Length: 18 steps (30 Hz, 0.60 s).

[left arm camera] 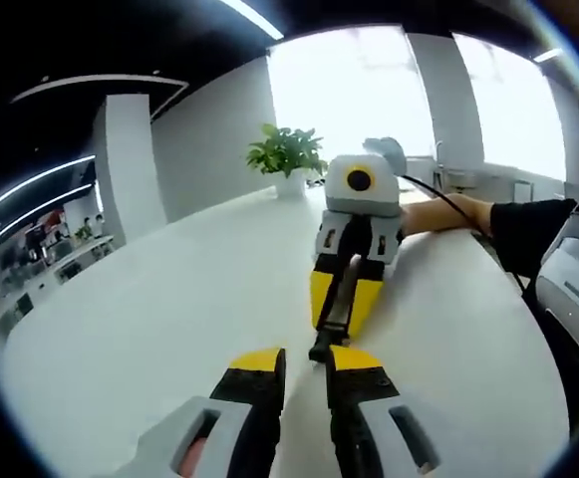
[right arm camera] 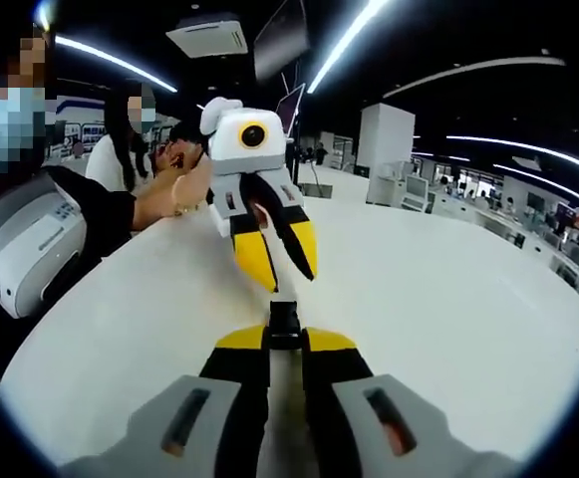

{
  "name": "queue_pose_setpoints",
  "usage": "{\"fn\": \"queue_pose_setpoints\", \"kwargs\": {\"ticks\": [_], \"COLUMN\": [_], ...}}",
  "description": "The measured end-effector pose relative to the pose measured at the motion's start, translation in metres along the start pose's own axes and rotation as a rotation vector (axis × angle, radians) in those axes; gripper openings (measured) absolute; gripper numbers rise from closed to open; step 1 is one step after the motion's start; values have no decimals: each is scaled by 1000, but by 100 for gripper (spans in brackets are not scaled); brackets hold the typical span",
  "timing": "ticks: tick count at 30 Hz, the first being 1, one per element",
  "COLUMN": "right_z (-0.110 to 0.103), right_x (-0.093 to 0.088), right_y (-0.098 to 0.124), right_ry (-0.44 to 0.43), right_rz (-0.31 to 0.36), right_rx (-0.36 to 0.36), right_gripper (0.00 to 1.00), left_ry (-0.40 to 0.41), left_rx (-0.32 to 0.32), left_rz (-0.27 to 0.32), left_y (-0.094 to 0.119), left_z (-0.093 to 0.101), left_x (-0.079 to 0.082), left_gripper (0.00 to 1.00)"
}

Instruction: Snap the two parts of the plastic buckle together until the buckle closes and remains connected.

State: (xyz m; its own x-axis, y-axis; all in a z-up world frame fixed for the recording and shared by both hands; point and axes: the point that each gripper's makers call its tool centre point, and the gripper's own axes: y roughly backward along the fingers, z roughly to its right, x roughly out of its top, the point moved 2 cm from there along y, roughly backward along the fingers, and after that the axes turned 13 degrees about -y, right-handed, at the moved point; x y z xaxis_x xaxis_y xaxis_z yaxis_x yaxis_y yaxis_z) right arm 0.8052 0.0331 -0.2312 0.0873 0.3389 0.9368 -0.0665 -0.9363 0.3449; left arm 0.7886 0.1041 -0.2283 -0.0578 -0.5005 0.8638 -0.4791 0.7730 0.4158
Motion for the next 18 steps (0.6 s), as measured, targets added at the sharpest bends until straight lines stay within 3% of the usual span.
{"fn": "queue_pose_setpoints", "kwargs": {"ticks": [8, 10, 18], "right_z": [21, 29, 51], "right_x": [5, 5, 5], "right_y": [7, 9, 11], "right_ry": [45, 79, 110], "right_rz": [-6, -29, -82], "right_rx": [-107, -151, -216], "right_gripper": [11, 11, 11], "left_ry": [10, 8, 13], "left_rx": [4, 6, 23], "left_rz": [-6, -5, -3], "left_y": [-1, -1, 1], "left_z": [0, -1, -5], "left_x": [-1, 0, 1], "left_gripper": [15, 15, 15]}}
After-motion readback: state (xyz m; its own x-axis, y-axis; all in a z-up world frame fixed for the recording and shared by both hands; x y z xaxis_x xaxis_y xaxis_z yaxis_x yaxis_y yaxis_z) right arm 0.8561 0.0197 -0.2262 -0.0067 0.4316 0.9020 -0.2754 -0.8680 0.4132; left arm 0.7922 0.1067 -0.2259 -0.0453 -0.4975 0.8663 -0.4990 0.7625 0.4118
